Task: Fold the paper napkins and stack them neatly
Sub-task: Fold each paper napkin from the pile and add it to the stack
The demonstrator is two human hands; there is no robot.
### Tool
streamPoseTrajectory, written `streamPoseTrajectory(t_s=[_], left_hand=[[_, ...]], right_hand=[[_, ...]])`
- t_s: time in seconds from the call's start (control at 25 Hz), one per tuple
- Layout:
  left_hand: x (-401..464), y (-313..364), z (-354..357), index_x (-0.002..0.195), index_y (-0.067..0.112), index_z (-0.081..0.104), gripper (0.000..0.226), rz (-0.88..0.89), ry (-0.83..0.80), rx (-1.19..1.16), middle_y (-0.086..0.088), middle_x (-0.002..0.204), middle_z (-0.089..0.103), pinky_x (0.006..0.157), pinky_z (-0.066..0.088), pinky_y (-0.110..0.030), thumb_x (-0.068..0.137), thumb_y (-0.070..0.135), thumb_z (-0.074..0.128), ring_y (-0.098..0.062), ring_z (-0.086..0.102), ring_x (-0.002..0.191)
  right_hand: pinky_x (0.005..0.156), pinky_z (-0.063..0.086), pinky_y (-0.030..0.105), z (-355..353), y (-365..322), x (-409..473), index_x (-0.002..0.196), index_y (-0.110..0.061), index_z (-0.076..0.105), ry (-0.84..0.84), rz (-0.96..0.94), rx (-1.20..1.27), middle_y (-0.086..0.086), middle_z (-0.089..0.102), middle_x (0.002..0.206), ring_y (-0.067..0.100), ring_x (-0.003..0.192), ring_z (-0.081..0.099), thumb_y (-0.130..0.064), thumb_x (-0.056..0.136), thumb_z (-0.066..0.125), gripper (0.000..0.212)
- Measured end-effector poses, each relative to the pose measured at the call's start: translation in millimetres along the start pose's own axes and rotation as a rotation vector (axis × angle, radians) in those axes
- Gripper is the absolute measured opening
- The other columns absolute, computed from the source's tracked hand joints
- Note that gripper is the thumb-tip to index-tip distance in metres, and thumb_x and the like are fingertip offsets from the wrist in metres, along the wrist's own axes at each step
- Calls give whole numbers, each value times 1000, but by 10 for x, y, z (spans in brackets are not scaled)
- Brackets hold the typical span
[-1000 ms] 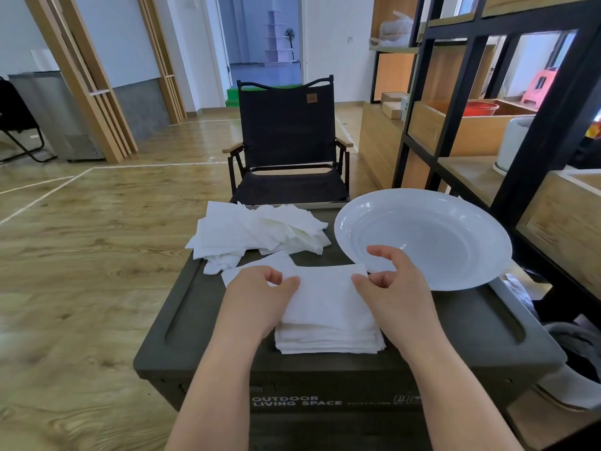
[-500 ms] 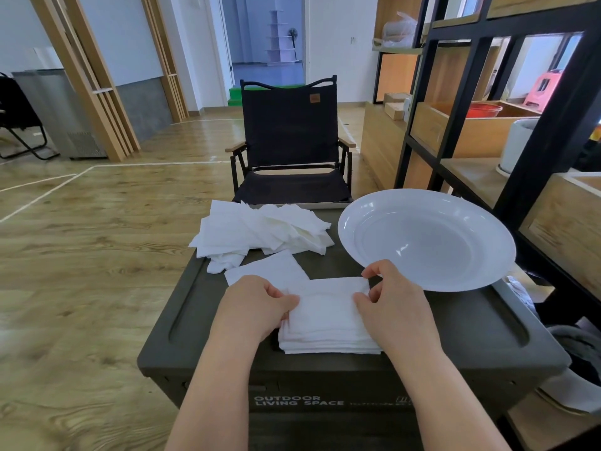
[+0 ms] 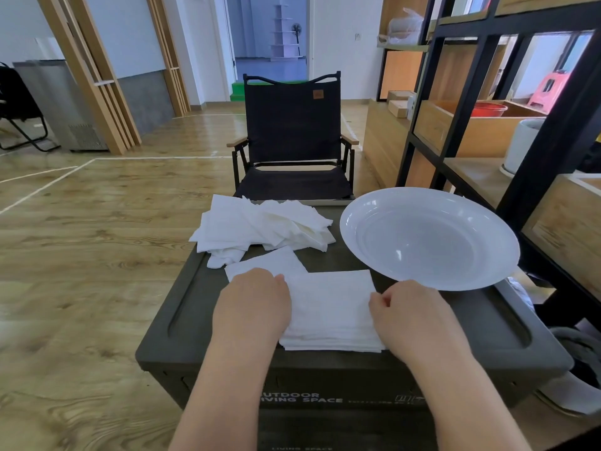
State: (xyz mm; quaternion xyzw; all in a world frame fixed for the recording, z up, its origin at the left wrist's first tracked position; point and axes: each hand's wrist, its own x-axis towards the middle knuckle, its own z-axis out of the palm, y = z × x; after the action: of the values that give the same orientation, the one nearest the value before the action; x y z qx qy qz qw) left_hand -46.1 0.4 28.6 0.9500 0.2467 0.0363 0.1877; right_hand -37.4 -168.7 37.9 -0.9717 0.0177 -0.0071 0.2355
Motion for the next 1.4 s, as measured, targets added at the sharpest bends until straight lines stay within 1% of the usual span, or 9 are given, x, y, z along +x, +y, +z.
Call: streamPoseTrajectory(t_s=[0.12, 0.44, 0.56, 0.8, 0.92, 1.04, 1.2, 1.32, 1.4], left_hand=[[-53, 99, 53, 99, 6, 57, 40, 54, 6, 58, -7, 99, 61, 71, 33, -25, 103, 32, 27, -21, 57, 92], [67, -92, 19, 109, 6, 62, 33, 0, 89, 80, -11, 111, 64, 69, 36, -27, 98, 28, 40, -25, 60, 100], [168, -308, -3, 124, 21, 55, 41, -15, -22, 51, -4, 126, 55, 86, 43, -30, 87, 37, 61, -23, 53, 115], [198, -337, 17, 90, 22, 62, 6, 44, 156, -86, -1, 102, 64, 72, 44, -28, 88, 28, 61, -17, 57, 91], [98, -264, -244, 88, 25, 61, 7, 243, 355, -211, 7, 94, 60, 69, 37, -26, 89, 31, 60, -13, 50, 89], [-128, -108, -542, 84, 36, 56, 7, 522, 182, -172, 19, 92, 52, 68, 34, -17, 88, 41, 58, -3, 40, 90], [-286, -52, -612, 89, 42, 53, 15, 548, -79, -228, 25, 96, 55, 70, 36, -12, 80, 53, 59, 10, 45, 95], [-302, -47, -636, 97, 45, 54, 35, 514, -240, -419, 27, 98, 61, 71, 45, -13, 68, 50, 74, 9, 54, 90], [-233, -17, -532, 91, 32, 64, 19, 448, -186, -657, 14, 91, 70, 72, 51, -21, 77, 39, 73, -5, 65, 82]], right_hand=[[46, 30, 20, 62, -91, -38, 61, -18, 42, -26, -27, -25, -4, 43, 56, 7, 49, 43, -35, 97, 39, 40], [44, 29, 20, -54, -32, -53, 61, -18, 48, 20, -30, -13, -3, 45, 55, 7, 47, 41, -37, 95, 42, 40], [47, 28, 13, -140, -27, -70, 89, -22, 65, 94, -55, 54, -6, 60, 75, 4, 57, 47, -39, 94, 45, 27], [65, 39, 18, -87, -45, -62, 107, -24, 65, 96, -99, 137, -8, 64, 91, 8, 75, 53, -40, 92, 49, 26], [80, 45, 20, -108, -83, -52, 124, -32, 52, 135, -201, 208, -11, 60, 101, 4, 87, 55, -36, 89, 58, 36], [95, 42, 25, -133, -137, -57, 136, -44, 32, 222, -372, 306, -13, 44, 130, 3, 111, 45, -26, 81, 71, 70], [84, 42, 13, -99, -119, -61, 98, -30, 69, 348, -584, 372, -10, 56, 115, 2, 103, 51, -20, 76, 75, 25], [66, 44, 8, -146, -122, -50, 80, -37, 66, 119, -398, 605, -18, 64, 82, -1, 84, 58, -30, 84, 64, 8], [70, 52, 14, -165, -113, -27, 80, -40, 63, -30, -273, 769, -17, 68, 79, 1, 81, 62, -32, 85, 63, 9]])
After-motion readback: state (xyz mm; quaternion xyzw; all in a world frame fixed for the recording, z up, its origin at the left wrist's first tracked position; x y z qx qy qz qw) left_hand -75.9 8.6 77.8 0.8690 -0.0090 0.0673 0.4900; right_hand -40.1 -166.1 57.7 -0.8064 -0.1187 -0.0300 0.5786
